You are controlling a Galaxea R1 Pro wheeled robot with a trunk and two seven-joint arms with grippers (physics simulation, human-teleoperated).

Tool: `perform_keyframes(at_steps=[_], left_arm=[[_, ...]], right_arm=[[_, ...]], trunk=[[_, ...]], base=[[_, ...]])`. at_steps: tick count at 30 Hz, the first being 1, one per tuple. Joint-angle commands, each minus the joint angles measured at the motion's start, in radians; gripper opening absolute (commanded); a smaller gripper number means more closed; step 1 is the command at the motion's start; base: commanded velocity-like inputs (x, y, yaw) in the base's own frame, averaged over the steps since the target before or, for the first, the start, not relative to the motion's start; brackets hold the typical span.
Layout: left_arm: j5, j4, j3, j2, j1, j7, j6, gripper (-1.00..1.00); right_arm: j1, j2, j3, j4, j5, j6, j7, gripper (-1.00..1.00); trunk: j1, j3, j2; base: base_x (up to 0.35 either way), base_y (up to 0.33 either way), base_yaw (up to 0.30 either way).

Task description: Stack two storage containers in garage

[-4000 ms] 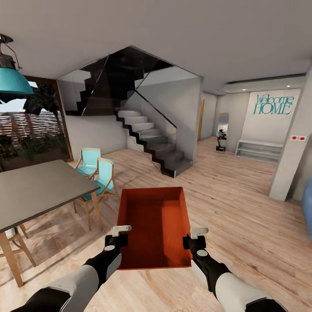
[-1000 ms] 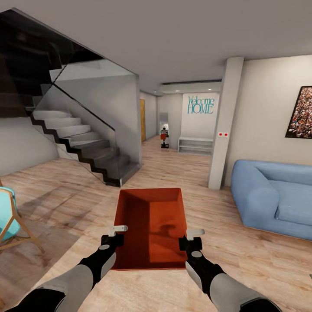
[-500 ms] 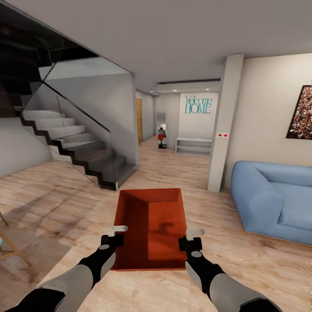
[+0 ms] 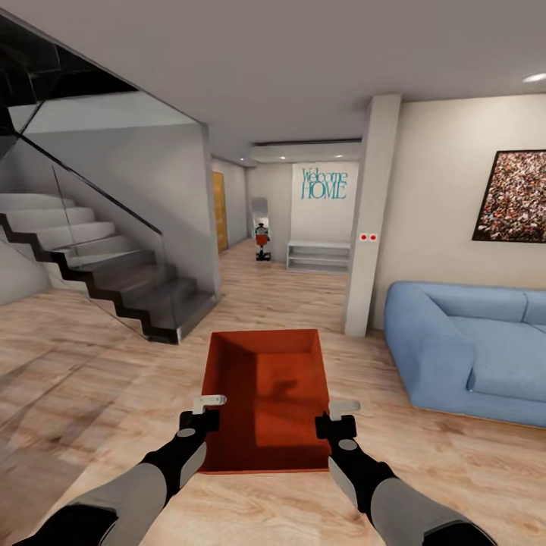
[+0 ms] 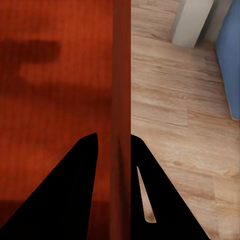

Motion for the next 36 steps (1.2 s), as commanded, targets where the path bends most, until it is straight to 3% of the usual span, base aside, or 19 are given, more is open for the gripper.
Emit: perform_keyframes(at_steps=[1, 15, 36], left_arm=[[0.020, -0.002, 0.059, 0.019, -0.002, 0.058, -0.032, -1.00], [0.022, -0.003, 0.060, 0.033, -0.002, 0.058, -0.032, -1.00], [0.023, -0.004, 0.060, 0.033, -0.002, 0.058, -0.032, -1.00]], right_arm=[[0.000, -0.035, -0.036, 0.004, -0.017, -0.007, -0.053, -1.00], [0.000, -0.035, -0.036, 0.004, -0.017, -0.007, -0.053, -1.00], [0.000, -0.036, -0.036, 0.004, -0.017, -0.008, -0.053, -1.00]], trunk=[[0.001, -0.001, -0.001], [0.001, -0.001, -0.001], [0.001, -0.001, -0.001]], base=[[0.321, 0.000, -0.006], [0.321, 0.000, -0.001], [0.323, 0.000, 0.000]])
